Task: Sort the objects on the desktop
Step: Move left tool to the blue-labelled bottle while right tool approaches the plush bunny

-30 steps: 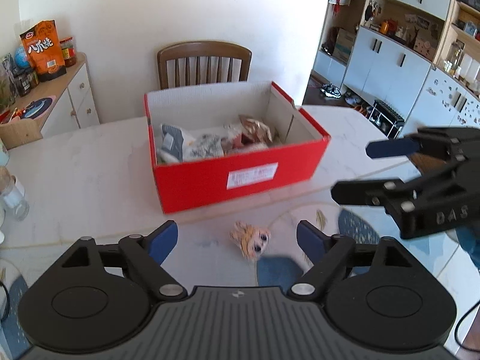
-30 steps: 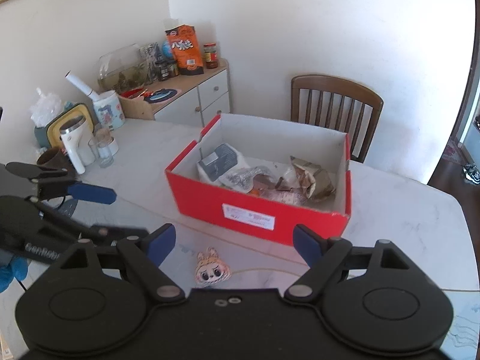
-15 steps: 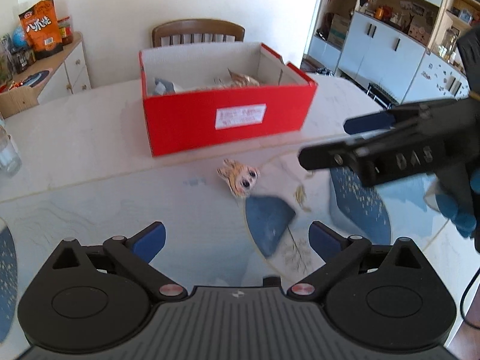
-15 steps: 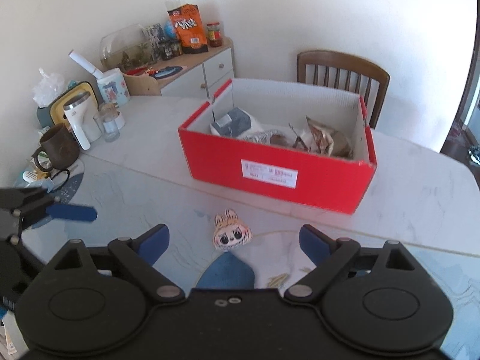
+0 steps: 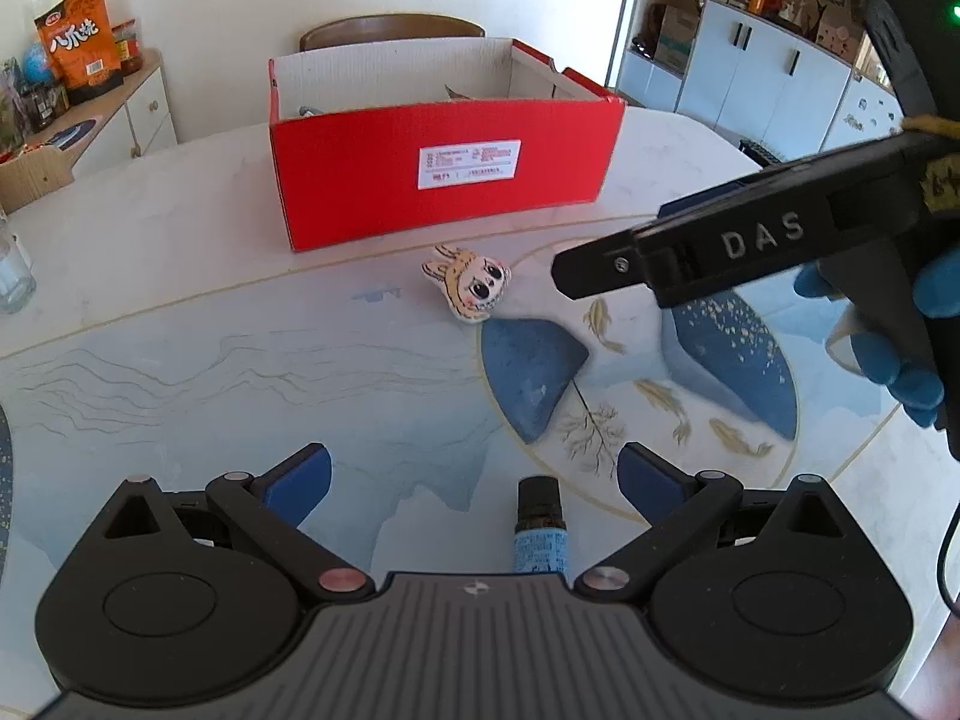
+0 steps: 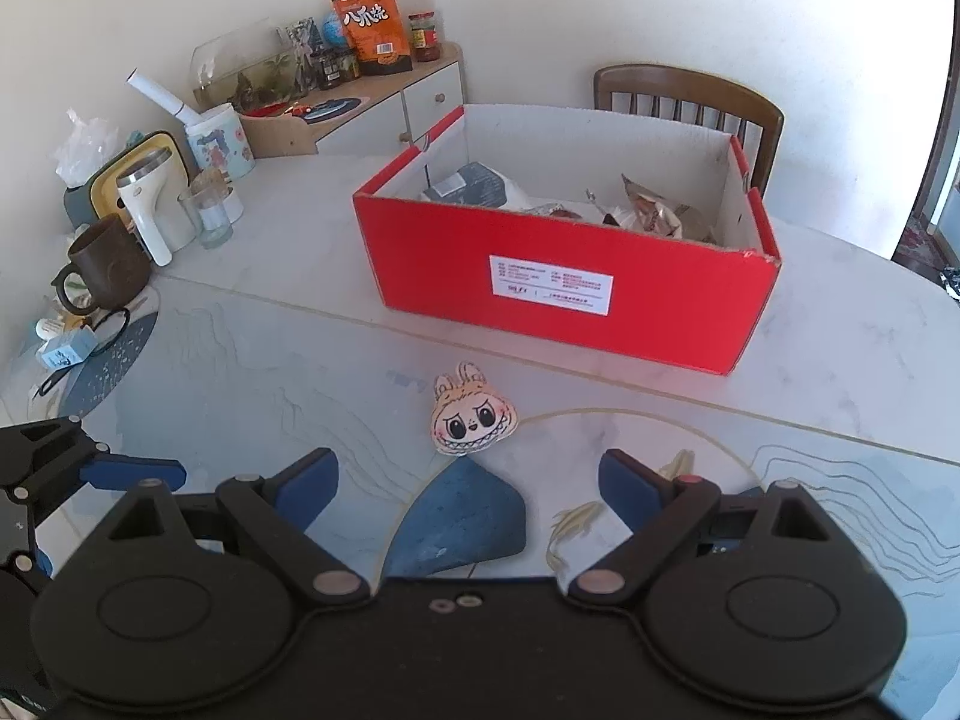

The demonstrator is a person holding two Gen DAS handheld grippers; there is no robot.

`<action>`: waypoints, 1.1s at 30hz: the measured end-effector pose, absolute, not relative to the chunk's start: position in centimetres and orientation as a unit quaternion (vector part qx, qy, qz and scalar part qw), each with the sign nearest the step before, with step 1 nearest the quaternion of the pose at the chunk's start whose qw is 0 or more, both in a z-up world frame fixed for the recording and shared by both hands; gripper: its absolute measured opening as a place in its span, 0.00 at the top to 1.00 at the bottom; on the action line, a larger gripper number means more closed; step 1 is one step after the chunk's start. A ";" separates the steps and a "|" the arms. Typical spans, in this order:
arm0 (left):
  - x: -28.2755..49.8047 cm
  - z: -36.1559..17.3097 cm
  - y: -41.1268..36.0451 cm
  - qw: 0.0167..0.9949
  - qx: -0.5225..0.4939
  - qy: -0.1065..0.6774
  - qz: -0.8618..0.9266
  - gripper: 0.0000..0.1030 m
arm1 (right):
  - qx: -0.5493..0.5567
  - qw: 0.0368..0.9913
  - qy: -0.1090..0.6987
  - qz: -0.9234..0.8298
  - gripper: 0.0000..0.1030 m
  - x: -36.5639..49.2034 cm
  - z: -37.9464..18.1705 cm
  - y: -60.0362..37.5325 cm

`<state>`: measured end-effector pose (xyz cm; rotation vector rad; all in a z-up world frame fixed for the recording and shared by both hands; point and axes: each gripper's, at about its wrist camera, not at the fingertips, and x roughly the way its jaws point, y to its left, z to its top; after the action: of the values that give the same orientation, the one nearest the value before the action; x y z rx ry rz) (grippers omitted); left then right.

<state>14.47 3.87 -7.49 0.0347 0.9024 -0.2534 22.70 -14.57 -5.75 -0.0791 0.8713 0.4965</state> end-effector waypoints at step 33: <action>12.9 -13.5 1.3 0.889 0.037 0.440 -0.125 0.18 | -0.068 0.860 0.448 0.233 0.27 29.6 -13.5 -10.6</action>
<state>12.92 1.27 -13.49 0.0767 0.9136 -0.2603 29.64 -10.60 -13.52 -0.1423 0.9407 0.4886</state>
